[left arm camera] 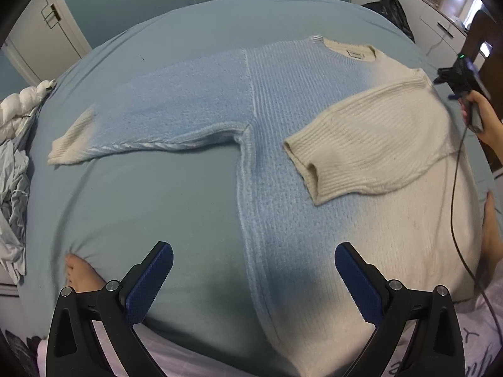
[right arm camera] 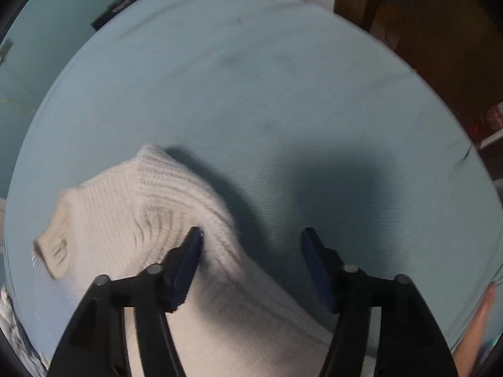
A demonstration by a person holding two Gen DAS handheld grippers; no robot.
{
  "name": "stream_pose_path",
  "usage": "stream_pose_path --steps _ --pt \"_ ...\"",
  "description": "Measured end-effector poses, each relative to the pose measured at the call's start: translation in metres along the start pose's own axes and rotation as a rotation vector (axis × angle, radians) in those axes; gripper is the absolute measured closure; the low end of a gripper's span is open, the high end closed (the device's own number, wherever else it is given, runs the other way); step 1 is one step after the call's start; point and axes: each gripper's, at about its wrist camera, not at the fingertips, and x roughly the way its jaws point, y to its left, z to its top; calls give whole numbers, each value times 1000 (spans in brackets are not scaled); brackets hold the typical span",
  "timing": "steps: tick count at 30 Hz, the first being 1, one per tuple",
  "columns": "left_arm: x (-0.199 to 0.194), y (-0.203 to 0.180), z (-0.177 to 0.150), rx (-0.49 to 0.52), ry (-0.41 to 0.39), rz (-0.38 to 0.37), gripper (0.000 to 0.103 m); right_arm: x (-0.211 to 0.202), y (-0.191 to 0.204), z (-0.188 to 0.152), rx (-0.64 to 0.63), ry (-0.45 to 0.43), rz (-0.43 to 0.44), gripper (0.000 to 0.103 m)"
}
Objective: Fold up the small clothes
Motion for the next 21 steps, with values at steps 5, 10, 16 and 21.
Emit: stream_pose_path --steps 5,10,16,21 --pt "5 -4 2 7 13 4 0 -84 35 -31 -289 -201 4 20" --pt "5 -11 6 14 9 8 0 -91 154 -140 -640 150 248 20" --pt "3 -11 6 19 -2 3 0 -72 223 -255 -923 305 288 20" --pt "3 -2 5 -3 2 -19 0 -64 204 -285 -1127 119 193 53"
